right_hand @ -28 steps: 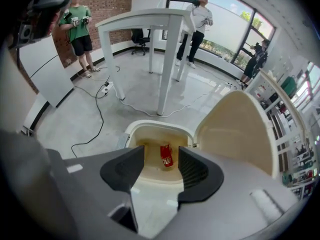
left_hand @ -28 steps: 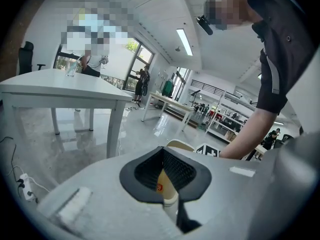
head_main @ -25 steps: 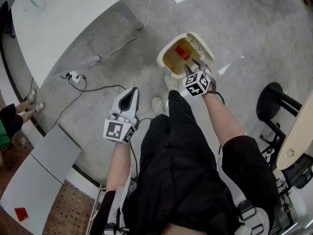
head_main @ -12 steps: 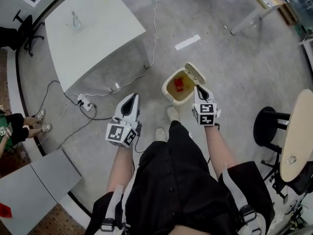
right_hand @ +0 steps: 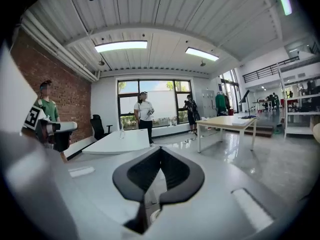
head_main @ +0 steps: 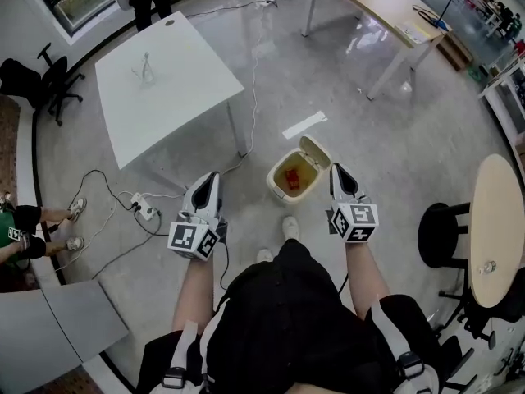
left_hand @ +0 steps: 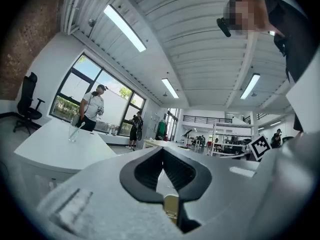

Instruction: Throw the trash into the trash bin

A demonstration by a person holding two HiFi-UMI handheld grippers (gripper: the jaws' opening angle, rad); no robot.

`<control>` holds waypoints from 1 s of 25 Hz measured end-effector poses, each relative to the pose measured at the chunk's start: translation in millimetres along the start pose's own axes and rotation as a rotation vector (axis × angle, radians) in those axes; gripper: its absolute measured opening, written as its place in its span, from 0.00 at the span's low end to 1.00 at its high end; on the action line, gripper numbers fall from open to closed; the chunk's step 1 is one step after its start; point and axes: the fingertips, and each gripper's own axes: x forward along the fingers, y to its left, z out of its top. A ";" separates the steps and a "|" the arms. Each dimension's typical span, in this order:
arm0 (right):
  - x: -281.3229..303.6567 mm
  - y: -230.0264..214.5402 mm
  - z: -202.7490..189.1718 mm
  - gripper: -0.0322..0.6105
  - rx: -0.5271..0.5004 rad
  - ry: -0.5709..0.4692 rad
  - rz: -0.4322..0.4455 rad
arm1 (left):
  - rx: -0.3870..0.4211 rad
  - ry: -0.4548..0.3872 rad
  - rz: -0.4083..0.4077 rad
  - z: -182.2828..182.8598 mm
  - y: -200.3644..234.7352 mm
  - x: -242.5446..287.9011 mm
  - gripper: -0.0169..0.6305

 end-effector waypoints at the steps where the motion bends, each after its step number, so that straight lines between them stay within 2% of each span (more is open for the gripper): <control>1: -9.8 -0.9 5.7 0.06 -0.003 -0.019 -0.001 | 0.004 -0.009 0.003 4.0 -0.6 -4.6 0.03; 5: -49.6 -11.4 20.3 0.06 0.001 -0.067 -0.014 | 0.012 -0.050 0.019 21.8 -5.3 -21.7 0.03; 10: -86.4 -32.9 26.6 0.06 0.056 -0.108 -0.033 | 0.049 -0.050 -0.004 30.0 -30.8 -20.3 0.03; 13: -102.4 -42.2 32.6 0.06 0.074 -0.140 -0.020 | 0.047 -0.063 -0.021 29.0 -53.5 -16.8 0.03; 19: -126.9 -66.2 47.0 0.06 0.049 -0.165 0.014 | 0.034 -0.045 -0.030 16.1 -95.1 -10.0 0.03; 25: -137.0 -90.3 52.6 0.06 0.033 -0.182 0.055 | 0.046 -0.069 -0.023 12.2 -126.7 -1.4 0.03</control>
